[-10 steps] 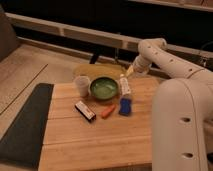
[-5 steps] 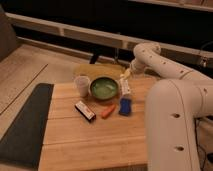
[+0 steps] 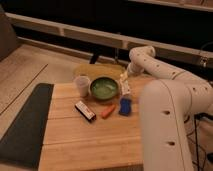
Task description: Place the bottle in the ceramic bowl
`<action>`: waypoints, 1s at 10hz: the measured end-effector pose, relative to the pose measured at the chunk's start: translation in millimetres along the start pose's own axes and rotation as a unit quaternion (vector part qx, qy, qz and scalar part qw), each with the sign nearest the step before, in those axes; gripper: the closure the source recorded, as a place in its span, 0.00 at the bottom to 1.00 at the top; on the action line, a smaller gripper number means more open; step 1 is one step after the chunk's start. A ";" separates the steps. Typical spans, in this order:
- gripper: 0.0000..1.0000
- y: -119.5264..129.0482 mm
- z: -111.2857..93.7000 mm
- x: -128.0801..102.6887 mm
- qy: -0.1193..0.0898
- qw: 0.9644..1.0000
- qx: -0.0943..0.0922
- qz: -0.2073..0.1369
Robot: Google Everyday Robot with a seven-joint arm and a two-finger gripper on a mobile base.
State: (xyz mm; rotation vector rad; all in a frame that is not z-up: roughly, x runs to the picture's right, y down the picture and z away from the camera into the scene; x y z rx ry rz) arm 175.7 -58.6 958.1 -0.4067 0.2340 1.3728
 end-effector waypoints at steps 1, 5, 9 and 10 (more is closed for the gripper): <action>0.35 -0.4 5.6 -1.6 -0.001 1.000 0.001 0.001; 0.35 1.4 23.8 -8.7 -0.007 1.000 -0.012 0.022; 0.35 2.8 40.5 -20.3 -0.014 0.999 -0.005 0.042; 0.35 4.2 43.8 -23.3 -0.015 0.999 -0.002 0.045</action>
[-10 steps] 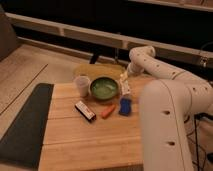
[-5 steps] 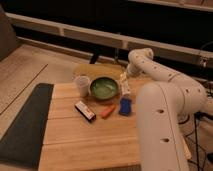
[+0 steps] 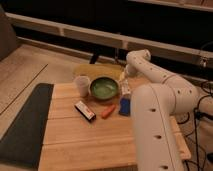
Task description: Place the bottle in the ceramic bowl
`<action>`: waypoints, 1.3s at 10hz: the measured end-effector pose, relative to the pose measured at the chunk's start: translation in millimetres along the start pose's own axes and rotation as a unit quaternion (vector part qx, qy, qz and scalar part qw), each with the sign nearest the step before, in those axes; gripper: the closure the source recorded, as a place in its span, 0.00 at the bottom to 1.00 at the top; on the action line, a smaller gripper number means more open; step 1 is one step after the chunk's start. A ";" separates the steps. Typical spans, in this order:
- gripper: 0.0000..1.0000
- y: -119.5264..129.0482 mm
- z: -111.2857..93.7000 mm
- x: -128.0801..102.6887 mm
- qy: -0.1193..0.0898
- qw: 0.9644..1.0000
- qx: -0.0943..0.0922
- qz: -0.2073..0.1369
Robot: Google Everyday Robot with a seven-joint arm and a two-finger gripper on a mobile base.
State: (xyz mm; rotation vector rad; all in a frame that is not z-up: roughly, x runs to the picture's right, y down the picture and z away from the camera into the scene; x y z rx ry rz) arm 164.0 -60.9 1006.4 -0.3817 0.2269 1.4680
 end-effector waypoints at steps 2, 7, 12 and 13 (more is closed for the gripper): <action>0.35 5.6 6.6 -4.4 -0.002 1.000 0.001 0.006; 0.35 4.3 22.7 0.8 0.011 1.000 0.013 0.017; 0.61 7.3 35.8 14.7 0.034 0.999 0.001 0.034; 0.71 9.1 36.1 16.4 0.039 0.999 -0.002 0.037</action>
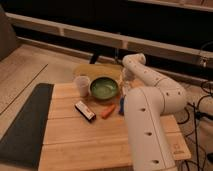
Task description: Place the bottle in the ceramic bowl
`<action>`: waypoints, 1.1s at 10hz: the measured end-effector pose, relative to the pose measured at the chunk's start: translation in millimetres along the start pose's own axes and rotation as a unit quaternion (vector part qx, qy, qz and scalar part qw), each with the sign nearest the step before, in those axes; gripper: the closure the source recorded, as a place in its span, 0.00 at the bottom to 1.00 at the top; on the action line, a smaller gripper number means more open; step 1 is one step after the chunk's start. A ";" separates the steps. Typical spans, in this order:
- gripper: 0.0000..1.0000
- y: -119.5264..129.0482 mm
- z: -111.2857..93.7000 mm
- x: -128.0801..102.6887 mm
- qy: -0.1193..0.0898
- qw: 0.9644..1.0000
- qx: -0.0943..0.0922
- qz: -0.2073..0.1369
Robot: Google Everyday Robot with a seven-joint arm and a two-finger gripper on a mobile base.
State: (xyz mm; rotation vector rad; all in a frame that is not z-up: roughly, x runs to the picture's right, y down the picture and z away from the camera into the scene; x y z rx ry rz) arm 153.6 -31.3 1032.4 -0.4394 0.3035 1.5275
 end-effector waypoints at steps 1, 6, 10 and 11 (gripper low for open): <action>0.83 1.0 -1.3 1.1 0.006 1.000 0.001 0.001; 1.00 4.7 -60.3 -30.2 -0.021 0.999 0.027 0.002; 1.00 28.0 -102.5 -44.3 -0.055 0.998 -0.017 0.001; 1.00 38.7 -105.8 -42.4 -0.057 0.998 -0.034 -0.006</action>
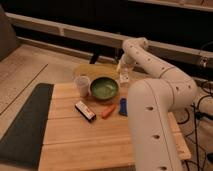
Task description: Place the bottle in the ceramic bowl
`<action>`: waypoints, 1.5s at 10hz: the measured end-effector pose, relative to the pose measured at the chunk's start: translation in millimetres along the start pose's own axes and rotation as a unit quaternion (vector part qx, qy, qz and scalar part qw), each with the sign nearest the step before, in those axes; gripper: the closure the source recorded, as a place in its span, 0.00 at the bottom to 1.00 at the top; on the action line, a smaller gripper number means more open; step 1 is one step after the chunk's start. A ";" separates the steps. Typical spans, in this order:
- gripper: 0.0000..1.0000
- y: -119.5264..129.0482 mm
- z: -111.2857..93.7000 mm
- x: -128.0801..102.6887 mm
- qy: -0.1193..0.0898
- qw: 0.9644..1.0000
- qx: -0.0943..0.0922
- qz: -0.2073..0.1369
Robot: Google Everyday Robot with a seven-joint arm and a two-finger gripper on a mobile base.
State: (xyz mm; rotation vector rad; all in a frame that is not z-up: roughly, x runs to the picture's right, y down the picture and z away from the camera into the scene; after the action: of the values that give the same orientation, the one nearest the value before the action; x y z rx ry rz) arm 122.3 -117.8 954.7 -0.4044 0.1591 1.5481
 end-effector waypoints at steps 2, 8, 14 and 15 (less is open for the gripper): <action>1.00 20.5 0.4 4.1 0.000 1.000 -0.021 -0.016; 0.95 92.9 34.0 28.5 0.001 0.994 -0.056 -0.096; 0.34 127.3 47.1 49.3 -0.033 0.983 -0.107 -0.146; 0.25 126.4 48.1 53.3 -0.033 0.982 -0.108 -0.149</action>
State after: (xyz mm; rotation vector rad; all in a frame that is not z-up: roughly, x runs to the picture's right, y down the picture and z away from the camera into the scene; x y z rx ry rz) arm -8.3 -54.5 961.1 -0.5217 -0.1184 1.2839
